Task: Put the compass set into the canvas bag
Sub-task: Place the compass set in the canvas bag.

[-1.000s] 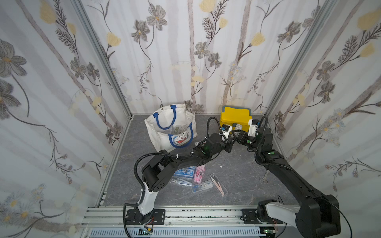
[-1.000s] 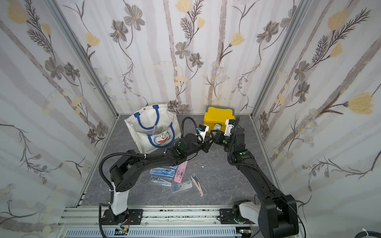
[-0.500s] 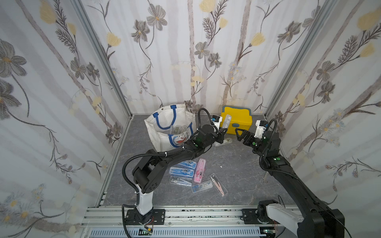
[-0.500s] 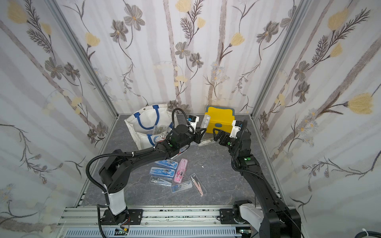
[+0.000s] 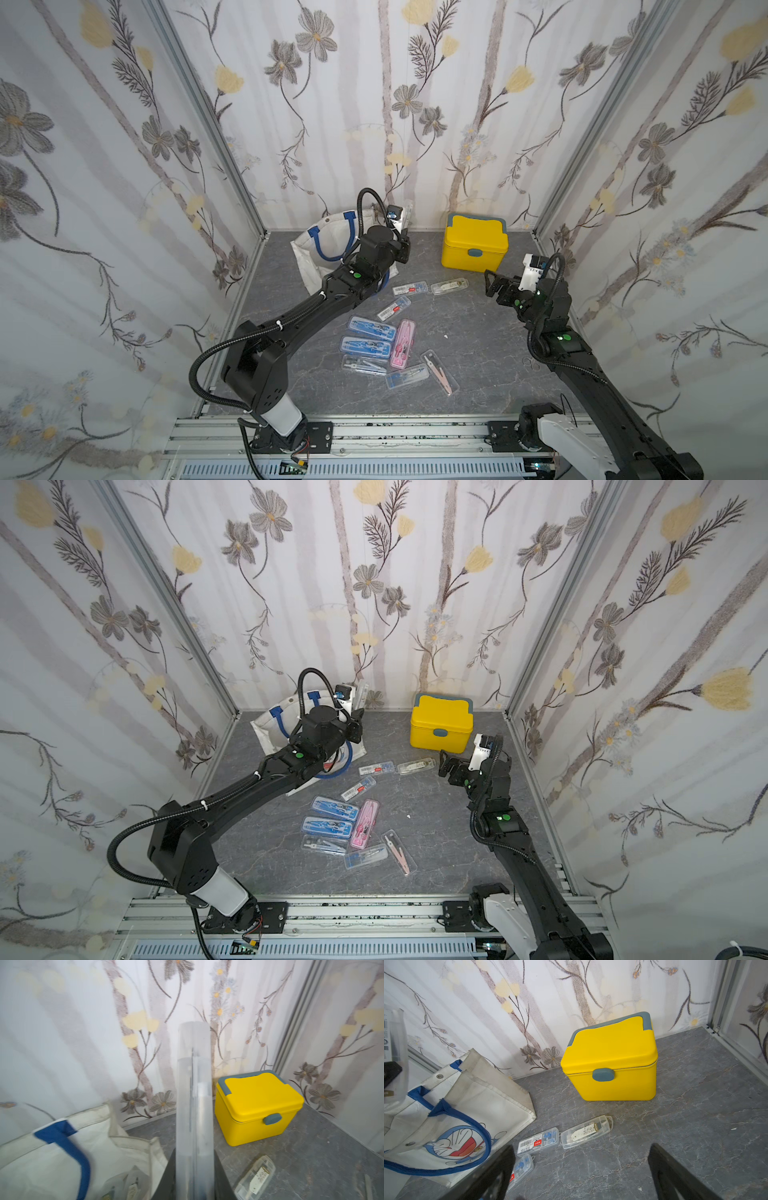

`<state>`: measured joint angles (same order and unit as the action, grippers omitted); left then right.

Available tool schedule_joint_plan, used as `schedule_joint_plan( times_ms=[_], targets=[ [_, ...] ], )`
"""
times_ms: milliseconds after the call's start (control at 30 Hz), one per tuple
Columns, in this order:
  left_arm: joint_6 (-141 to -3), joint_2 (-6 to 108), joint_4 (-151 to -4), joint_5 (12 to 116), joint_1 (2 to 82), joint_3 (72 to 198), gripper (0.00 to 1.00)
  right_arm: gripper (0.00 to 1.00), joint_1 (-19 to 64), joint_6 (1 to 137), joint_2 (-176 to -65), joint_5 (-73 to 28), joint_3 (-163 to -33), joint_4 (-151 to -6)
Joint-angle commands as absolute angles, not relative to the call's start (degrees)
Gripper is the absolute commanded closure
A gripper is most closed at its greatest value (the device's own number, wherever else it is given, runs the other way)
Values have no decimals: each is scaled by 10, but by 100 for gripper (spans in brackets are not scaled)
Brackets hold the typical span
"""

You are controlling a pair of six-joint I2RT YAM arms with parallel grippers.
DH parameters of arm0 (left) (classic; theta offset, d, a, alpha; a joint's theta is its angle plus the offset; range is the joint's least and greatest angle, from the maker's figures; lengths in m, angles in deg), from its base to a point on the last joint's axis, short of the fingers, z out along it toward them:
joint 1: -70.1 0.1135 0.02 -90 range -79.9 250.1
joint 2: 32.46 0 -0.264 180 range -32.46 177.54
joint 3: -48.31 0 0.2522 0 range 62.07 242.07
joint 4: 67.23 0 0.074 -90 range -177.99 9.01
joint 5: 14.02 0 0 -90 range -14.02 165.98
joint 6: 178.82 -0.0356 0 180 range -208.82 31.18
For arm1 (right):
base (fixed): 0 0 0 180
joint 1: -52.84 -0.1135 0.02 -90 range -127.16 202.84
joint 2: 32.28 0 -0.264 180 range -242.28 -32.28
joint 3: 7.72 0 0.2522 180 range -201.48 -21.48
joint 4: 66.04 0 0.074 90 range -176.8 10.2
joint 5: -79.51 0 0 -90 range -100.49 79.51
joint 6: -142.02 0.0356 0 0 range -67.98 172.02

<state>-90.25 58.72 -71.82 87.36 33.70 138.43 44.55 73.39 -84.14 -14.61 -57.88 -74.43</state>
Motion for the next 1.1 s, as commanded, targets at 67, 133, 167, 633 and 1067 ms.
schedule_joint_plan(
  times_ms=[67, 133, 167, 633, 1067],
  targets=[
    [-922, 551, -785, 901, 383, 1366, 86, 0, 446, 685, -837, -140, -575, -738],
    [-926, 544, -802, 903, 399, 1346, 86, 0, 446, 681, -847, -151, -580, -748],
    [-930, 543, -808, 908, 405, 1341, 86, 1, 446, 679, -853, -158, -581, -750],
    [-1021, 632, -976, 905, 488, 1434, 84, 1, 446, 682, -872, -189, -569, -744],
    [-1081, 819, -1123, 918, 490, 1589, 83, 1, 446, 690, -862, -177, -564, -754]
  ],
)
